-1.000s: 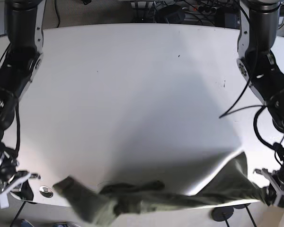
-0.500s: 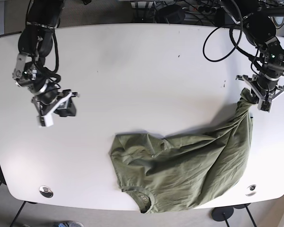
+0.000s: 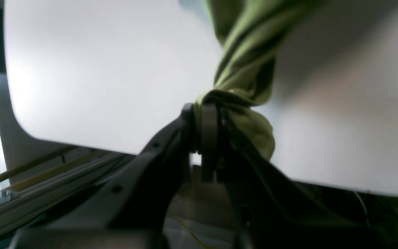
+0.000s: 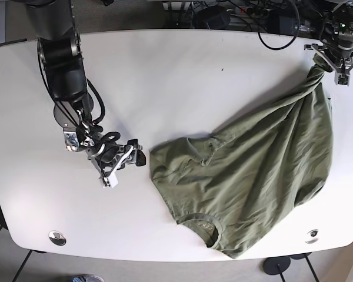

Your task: Fold the T-shirt properly

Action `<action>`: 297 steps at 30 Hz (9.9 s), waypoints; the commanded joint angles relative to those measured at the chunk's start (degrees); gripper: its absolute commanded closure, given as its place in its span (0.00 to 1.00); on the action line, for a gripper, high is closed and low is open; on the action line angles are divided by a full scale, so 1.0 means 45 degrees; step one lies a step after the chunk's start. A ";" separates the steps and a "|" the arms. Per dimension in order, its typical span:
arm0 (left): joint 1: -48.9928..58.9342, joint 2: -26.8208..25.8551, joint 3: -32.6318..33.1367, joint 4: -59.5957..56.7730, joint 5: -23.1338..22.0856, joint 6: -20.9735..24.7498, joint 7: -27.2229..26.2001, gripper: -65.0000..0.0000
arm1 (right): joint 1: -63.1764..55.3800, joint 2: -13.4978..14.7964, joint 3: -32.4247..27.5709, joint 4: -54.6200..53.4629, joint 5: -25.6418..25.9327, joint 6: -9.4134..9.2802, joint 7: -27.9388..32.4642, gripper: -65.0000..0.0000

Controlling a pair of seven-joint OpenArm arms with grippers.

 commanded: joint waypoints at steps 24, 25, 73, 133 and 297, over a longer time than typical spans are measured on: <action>-0.1506 -0.0262 0.0042 0.0254 -0.0006 0.0075 -0.0185 1.00 | 0.0259 -0.1416 -0.0037 -0.1713 0.0161 0.0047 0.2751 0.97; -0.1916 -0.0282 0.0315 0.0254 0.0013 0.0075 -0.0185 1.00 | -0.0503 -0.0889 -0.0037 -0.0169 0.0161 0.0027 0.2146 0.97; -2.1140 -0.4423 1.1060 -1.3187 -0.0084 0.0075 -0.3642 1.00 | 0.6179 0.3487 0.3929 0.8563 0.0082 -0.0657 -0.6333 0.97; -0.3245 -0.1473 0.0628 -0.1114 -0.2057 0.0075 -0.0771 0.55 | 0.1080 0.1455 0.3753 -0.1166 -0.2672 0.0926 0.0114 0.19; -0.1467 -0.2802 0.3207 -0.4103 -0.3249 0.0280 -0.3369 0.72 | -1.3865 -0.0635 1.0884 1.3233 0.1880 0.2879 -0.6880 0.35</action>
